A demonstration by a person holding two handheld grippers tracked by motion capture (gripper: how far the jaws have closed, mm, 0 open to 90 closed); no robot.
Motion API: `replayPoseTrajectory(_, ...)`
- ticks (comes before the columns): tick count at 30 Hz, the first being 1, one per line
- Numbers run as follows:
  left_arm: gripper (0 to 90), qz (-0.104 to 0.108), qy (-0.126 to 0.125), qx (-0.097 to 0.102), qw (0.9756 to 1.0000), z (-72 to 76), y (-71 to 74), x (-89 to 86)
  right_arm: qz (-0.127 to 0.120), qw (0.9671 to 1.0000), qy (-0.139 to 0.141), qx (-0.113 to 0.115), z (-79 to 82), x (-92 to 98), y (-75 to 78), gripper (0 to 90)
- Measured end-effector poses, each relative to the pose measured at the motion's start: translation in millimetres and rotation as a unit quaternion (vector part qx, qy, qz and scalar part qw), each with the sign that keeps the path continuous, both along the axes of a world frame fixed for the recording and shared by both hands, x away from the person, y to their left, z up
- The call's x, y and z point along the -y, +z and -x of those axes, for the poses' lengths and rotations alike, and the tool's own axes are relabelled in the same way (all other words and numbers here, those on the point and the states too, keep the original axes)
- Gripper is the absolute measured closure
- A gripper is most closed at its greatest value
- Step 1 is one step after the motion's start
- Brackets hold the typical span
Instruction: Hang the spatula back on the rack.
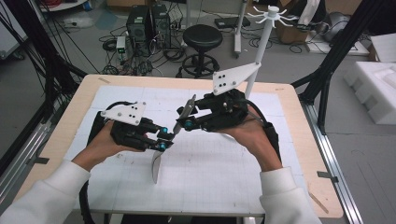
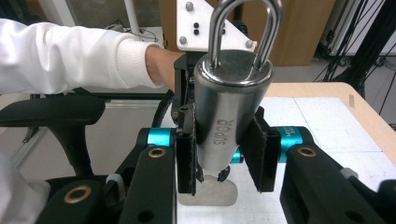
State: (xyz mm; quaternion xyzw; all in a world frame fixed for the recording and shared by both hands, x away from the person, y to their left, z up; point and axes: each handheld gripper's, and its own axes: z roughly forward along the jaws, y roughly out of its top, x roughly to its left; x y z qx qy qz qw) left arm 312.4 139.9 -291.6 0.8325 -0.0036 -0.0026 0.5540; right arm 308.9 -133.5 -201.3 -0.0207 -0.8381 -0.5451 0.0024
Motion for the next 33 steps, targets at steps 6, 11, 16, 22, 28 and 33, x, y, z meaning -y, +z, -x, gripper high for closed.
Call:
replayPoseTrajectory(6,68.4,0.014,0.019,-0.005,0.9997,1.4,3.2,-1.3,-0.015,0.9998,-0.008,-0.008,-1.6,1.7,4.6,69.1)
replayPoseTrajectory(11,54.1,0.011,0.046,0.003,0.9989,0.7,5.0,-7.7,0.001,0.9996,-0.029,0.0,-0.7,6.8,8.3,69.2)
replayPoseTrajectory(16,29.0,-0.005,0.099,0.019,0.9949,2.2,5.2,-13.3,0.004,0.9984,-0.055,-0.012,0.5,18.8,12.7,69.2)
replayPoseTrajectory(22,1.6,-0.023,0.159,0.017,0.9869,5.2,0.3,-23.7,-0.003,0.9959,-0.09,-0.015,1.2,38.2,20.6,69.2)
replayPoseTrajectory(28,1.7,-0.024,0.183,0.014,0.9828,10.1,-4.5,-44.4,0.001,0.9908,-0.132,-0.028,0.7,60.5,26.2,69.2)
replayPoseTrajectory(33,1.7,-0.008,0.205,-0.003,0.9788,12.1,-12.6,-61.9,0.006,0.9858,-0.163,-0.037,0.1,79.4,28.8,69.2)
